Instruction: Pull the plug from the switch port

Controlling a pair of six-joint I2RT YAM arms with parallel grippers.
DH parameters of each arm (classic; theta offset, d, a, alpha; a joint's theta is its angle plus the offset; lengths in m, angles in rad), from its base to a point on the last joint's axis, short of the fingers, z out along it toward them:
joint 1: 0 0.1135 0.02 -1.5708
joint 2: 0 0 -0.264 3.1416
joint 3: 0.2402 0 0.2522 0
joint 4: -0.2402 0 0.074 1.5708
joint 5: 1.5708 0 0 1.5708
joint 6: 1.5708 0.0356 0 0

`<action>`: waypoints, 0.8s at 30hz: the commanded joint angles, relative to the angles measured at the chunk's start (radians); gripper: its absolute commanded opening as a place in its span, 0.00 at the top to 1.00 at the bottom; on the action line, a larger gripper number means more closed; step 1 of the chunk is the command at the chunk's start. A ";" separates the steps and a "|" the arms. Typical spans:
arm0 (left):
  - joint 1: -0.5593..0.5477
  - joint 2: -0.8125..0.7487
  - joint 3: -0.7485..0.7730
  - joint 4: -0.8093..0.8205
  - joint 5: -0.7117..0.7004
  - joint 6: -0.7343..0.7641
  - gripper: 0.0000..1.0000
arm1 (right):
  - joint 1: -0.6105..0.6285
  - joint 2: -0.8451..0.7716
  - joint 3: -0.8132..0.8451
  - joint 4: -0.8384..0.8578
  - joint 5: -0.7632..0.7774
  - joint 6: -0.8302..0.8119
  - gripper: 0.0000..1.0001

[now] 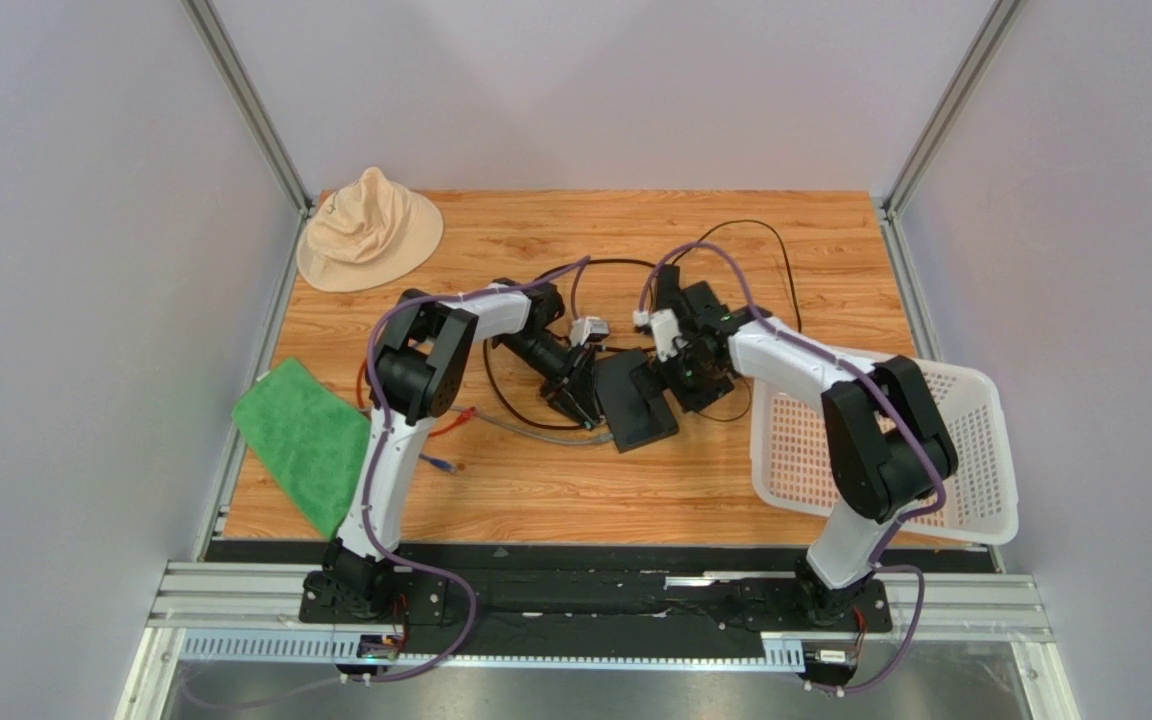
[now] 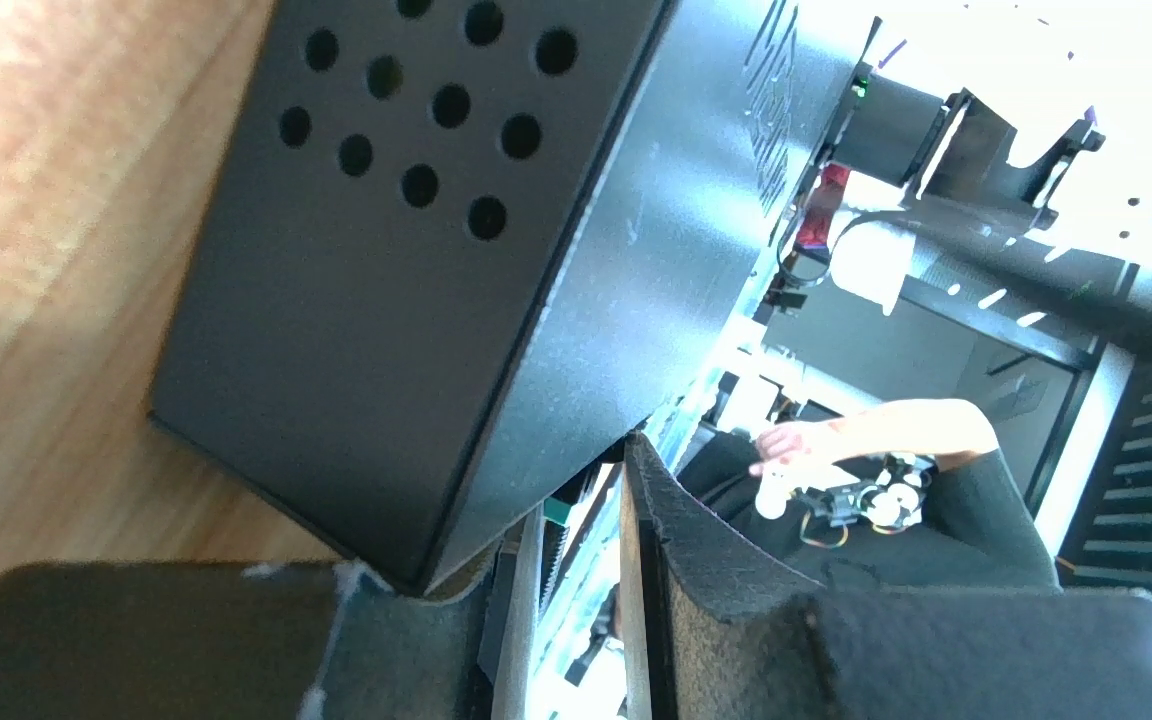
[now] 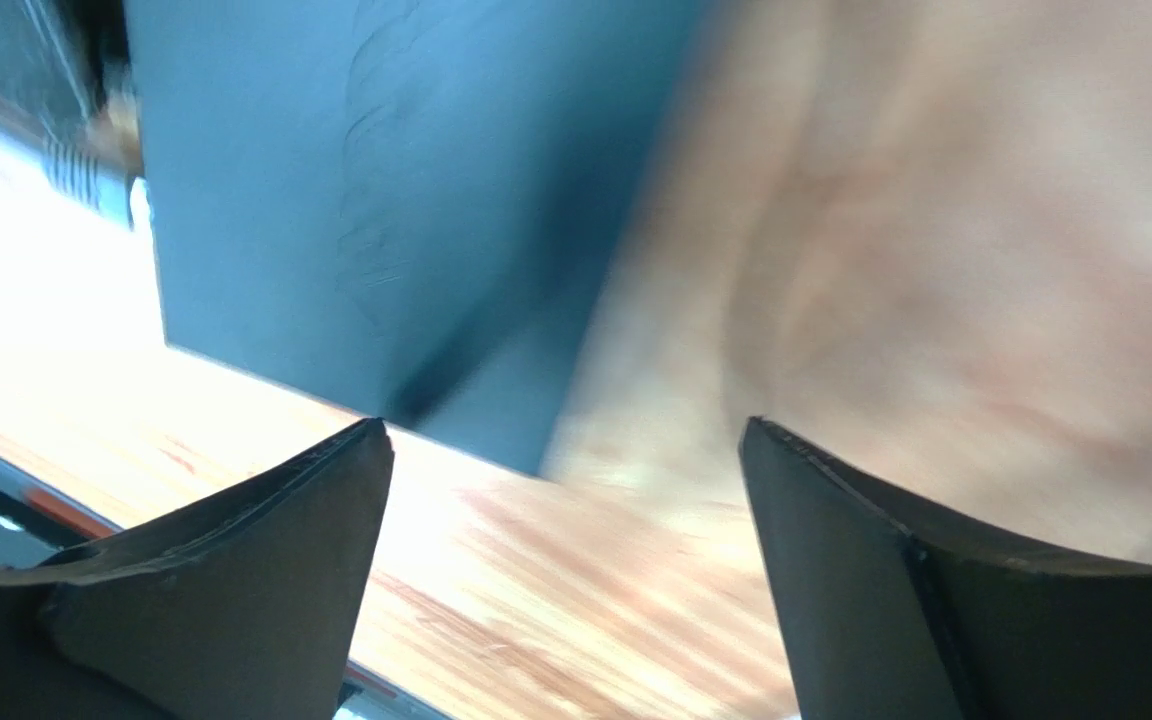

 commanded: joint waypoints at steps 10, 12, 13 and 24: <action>-0.013 0.069 0.048 -0.033 -0.156 0.118 1.00 | -0.014 0.035 0.139 0.176 -0.260 0.098 0.92; -0.010 0.067 0.060 -0.042 -0.154 0.124 1.00 | -0.005 0.038 0.123 0.206 -0.249 0.113 0.99; -0.009 0.067 0.061 -0.043 -0.154 0.127 1.00 | -0.003 0.046 0.123 0.207 -0.232 0.113 1.00; 0.002 0.078 0.095 -0.072 -0.154 0.154 1.00 | 0.003 0.164 0.132 0.200 -0.146 0.104 1.00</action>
